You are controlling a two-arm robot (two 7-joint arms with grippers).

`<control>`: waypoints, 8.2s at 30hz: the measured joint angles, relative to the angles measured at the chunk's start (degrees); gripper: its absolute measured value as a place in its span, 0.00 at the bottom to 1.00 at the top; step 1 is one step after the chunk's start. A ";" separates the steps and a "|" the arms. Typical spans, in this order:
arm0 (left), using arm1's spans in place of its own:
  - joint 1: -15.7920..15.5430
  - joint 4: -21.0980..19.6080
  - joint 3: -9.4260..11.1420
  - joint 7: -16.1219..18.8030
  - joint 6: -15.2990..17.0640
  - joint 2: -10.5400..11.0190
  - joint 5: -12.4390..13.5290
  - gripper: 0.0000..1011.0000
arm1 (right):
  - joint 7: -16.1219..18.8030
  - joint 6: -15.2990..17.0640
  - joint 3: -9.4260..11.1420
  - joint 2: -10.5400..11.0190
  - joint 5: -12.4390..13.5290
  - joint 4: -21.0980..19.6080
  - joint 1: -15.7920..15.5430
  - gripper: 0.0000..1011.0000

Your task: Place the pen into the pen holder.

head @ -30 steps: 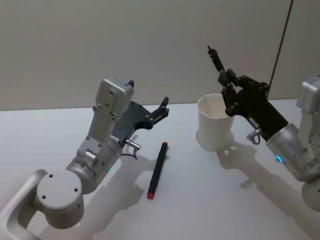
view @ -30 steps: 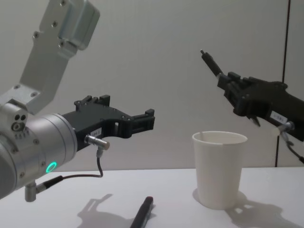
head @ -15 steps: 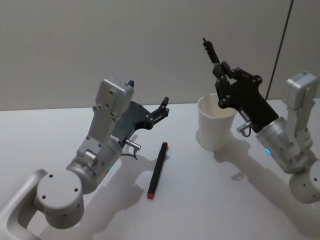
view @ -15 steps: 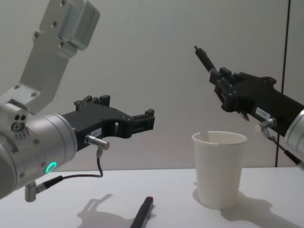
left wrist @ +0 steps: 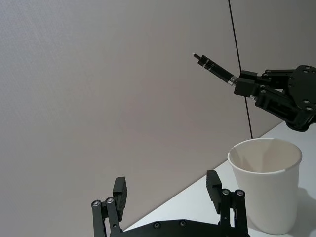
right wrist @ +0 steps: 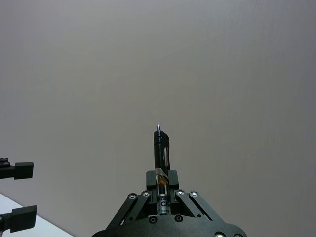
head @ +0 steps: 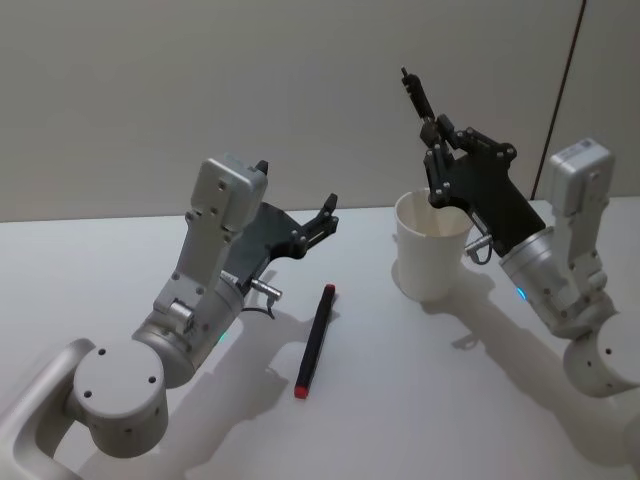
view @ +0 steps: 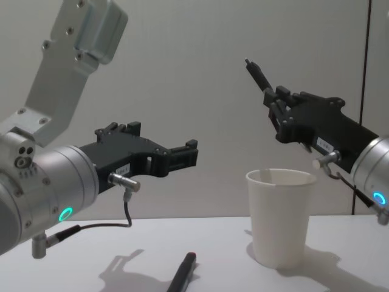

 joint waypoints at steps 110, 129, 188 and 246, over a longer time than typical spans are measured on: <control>0.00 0.00 0.00 0.01 0.00 0.00 0.00 0.99 | -4.47 9.73 1.87 4.50 4.48 -12.28 -10.16 0.99; 0.00 0.00 0.00 0.01 0.00 0.00 0.00 0.99 | -6.57 15.42 2.89 6.80 6.45 -18.31 -14.30 0.99; 3.14 -4.92 -0.45 -0.77 4.07 2.12 -3.67 0.99 | -10.92 29.56 5.22 11.09 9.82 -30.12 -21.73 0.99; 10.20 -12.25 1.88 3.46 22.78 0.51 -8.05 0.99 | -10.93 29.57 5.23 11.09 9.82 -30.12 -21.73 0.99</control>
